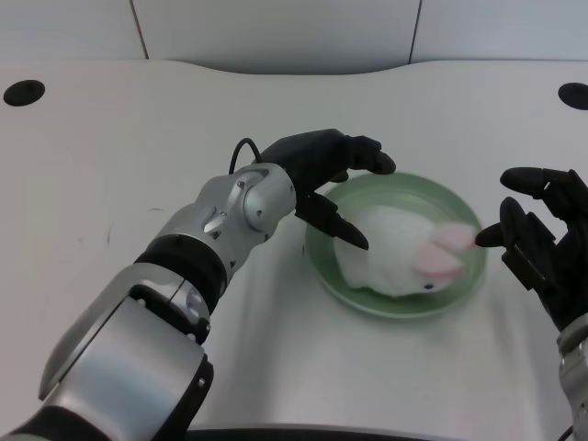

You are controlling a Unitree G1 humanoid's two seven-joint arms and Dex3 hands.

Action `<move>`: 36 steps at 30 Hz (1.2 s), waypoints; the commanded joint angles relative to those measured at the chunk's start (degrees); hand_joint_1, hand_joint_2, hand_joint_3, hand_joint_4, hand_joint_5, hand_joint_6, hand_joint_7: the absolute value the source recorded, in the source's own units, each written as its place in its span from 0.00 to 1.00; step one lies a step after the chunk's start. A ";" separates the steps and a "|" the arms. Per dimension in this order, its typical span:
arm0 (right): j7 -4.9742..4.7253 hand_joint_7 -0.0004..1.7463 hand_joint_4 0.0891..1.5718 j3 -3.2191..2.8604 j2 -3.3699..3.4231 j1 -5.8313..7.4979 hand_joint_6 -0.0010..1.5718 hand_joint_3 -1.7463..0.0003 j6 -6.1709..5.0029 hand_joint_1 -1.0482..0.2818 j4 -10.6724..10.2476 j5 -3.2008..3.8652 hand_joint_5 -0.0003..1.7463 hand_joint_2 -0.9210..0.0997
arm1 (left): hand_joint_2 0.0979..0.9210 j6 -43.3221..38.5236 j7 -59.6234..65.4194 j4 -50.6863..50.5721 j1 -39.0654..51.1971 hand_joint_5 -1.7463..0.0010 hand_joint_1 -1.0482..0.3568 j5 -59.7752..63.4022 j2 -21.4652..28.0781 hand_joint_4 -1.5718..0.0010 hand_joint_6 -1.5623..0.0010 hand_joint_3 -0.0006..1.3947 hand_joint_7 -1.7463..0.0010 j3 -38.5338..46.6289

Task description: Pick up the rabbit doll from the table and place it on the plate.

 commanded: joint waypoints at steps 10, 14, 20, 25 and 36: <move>-0.12 0.83 0.18 -0.52 -0.66 0.65 0.20 0.66 0.45 0.55 -0.88 0.30 0.96 0.00 | 0.87 -1.79 -4.71 -1.78 2.66 0.94 0.19 -9.23 4.90 0.84 0.81 0.00 0.98 8.64; -0.28 0.82 0.18 -0.39 -0.73 0.64 0.20 0.66 0.51 0.55 -0.93 0.07 0.96 0.00 | 0.90 -2.65 -7.11 -3.14 4.56 0.93 0.21 -12.70 6.09 0.82 0.80 0.01 0.98 11.71; -0.98 0.83 0.19 0.22 -0.76 0.86 0.21 0.65 0.92 0.57 -1.57 -0.77 0.97 0.00 | 1.00 -4.42 -16.42 -10.83 13.69 0.59 0.29 -26.48 10.19 0.82 0.71 0.10 0.97 22.87; 0.11 0.83 0.21 -0.04 -0.67 0.80 0.21 0.64 -0.17 0.57 -0.64 0.30 0.97 0.00 | 1.00 4.47 -15.02 -29.41 27.71 0.52 0.42 -34.37 11.77 0.66 0.60 0.16 0.93 29.11; -0.09 0.83 0.21 -0.48 -1.28 0.19 0.22 0.64 0.59 0.57 -1.08 -0.22 0.97 0.00 | 1.00 31.33 -13.59 -62.68 48.66 0.18 0.42 -46.72 13.34 0.68 0.53 0.30 0.86 36.85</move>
